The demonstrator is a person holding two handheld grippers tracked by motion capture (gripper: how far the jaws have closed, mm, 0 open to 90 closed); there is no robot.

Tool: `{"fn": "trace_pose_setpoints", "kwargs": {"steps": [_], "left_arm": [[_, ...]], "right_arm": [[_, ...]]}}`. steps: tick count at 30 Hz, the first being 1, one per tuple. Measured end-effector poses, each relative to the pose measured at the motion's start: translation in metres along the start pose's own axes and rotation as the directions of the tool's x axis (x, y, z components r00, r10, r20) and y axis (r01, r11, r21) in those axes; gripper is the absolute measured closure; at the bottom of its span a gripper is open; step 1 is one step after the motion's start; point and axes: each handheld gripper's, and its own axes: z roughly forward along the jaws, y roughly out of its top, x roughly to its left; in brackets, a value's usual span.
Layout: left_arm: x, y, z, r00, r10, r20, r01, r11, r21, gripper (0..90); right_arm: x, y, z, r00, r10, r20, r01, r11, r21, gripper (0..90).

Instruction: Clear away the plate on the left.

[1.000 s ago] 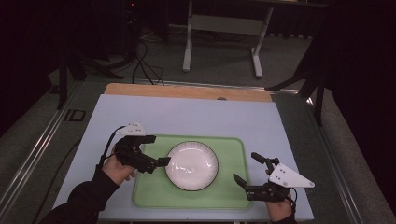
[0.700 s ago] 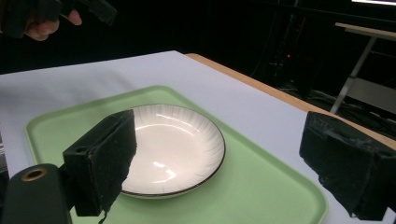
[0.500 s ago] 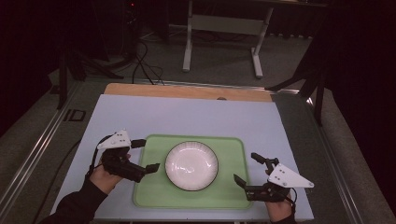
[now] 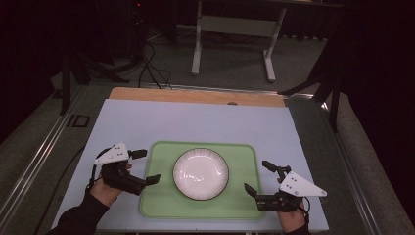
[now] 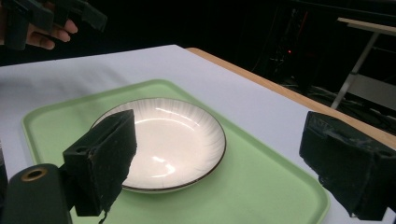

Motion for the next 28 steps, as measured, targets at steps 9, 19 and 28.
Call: {"fn": "trace_pose_setpoints", "kwargs": {"steps": [9,19,28], "left_arm": [[0.002,-0.01,0.0,0.9999,-0.009,0.008,0.009,0.9997,-0.023,0.2],[0.003,-0.021,0.001,1.0,-0.01,-0.003,0.009,0.9997,-0.022,0.2],[0.001,-0.021,0.004,1.0,-0.002,0.003,0.002,0.9998,-0.018,0.2]], "right_arm": [[-0.002,-0.003,0.001,1.0,0.008,-0.002,-0.008,1.0,0.009,10.9],[-0.002,-0.007,0.005,1.0,0.0,0.001,0.0,1.0,0.031,10.9],[-0.002,-0.006,0.005,0.9999,-0.005,0.014,0.004,1.0,0.027,10.9]]}}
